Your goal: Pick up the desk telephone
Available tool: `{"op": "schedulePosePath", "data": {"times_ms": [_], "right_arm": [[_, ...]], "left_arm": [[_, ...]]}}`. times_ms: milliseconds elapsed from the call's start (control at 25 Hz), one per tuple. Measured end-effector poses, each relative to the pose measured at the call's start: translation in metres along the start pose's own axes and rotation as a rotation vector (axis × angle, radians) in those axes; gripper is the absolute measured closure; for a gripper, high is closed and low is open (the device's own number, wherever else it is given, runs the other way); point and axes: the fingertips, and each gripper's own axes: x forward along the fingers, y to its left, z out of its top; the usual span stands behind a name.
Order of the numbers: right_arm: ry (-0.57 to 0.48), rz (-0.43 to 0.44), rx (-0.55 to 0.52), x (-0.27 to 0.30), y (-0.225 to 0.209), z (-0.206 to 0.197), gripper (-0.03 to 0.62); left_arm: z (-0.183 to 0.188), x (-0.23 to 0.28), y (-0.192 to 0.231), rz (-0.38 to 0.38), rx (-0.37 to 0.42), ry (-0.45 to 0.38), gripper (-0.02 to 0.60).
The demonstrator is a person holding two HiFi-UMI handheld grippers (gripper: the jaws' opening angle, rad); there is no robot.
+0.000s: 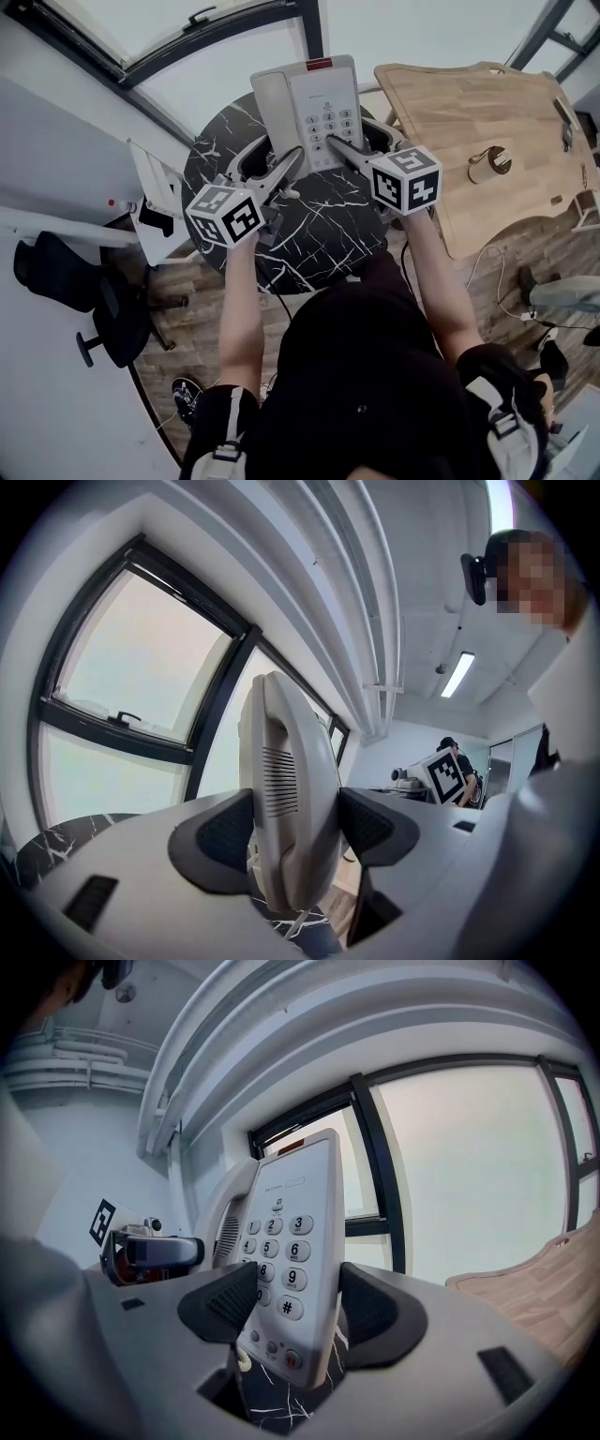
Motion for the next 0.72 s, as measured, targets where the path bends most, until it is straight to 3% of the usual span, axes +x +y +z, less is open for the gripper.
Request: {"op": "schedulePosePath", "data": {"times_ms": [720], "right_arm": [[-0.025,0.006,-0.022,0.003,0.000,0.013,0.293]], "left_arm": [[0.012,0.001,0.001,0.008,0.021,-0.025,0.279]]}}
